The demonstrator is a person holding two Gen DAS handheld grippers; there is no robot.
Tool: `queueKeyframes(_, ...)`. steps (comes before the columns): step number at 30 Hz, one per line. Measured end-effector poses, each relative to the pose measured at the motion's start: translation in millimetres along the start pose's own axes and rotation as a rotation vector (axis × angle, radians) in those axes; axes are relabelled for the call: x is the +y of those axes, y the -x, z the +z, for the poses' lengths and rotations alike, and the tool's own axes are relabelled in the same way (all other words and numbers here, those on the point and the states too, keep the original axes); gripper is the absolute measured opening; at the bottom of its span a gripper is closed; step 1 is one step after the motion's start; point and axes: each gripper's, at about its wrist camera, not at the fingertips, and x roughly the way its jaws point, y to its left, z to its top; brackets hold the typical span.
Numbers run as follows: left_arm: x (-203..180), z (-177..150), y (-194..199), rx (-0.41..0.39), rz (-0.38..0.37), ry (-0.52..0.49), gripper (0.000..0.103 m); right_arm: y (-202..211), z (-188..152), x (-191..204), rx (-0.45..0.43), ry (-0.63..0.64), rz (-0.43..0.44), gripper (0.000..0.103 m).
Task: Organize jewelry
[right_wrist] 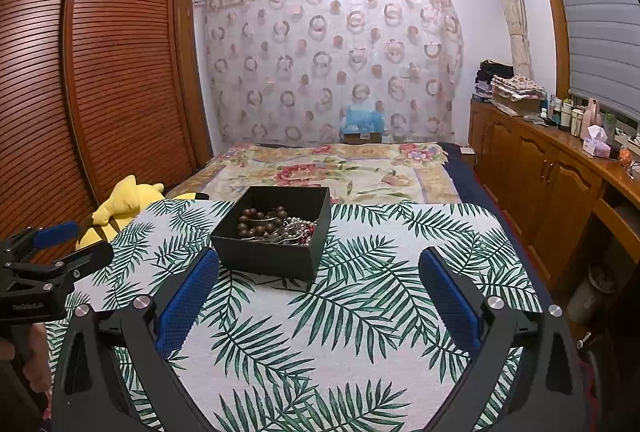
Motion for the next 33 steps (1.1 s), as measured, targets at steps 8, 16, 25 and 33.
queueKeyframes(8, -0.8, 0.8, 0.3, -0.004, 0.001, 0.001, 0.096, 0.2, 0.2, -0.4, -0.002, 0.000, -0.001, 0.100)
queueKeyframes(16, -1.2, 1.8, 3.7, -0.014, 0.000, 0.006, 0.096, 0.3, -0.6, 0.2, -0.002, 0.000, -0.001, 0.100)
queueKeyframes(25, -0.8, 2.2, 5.8, -0.015, -0.001, 0.005, 0.096, 0.5, -0.8, 0.2, -0.003, -0.001, 0.001, 0.100)
queueKeyframes(33, 0.2, 1.6, 6.7, -0.016, -0.002, 0.007, 0.096, 0.8, -1.1, -0.2, -0.001, -0.001, 0.000, 0.100)
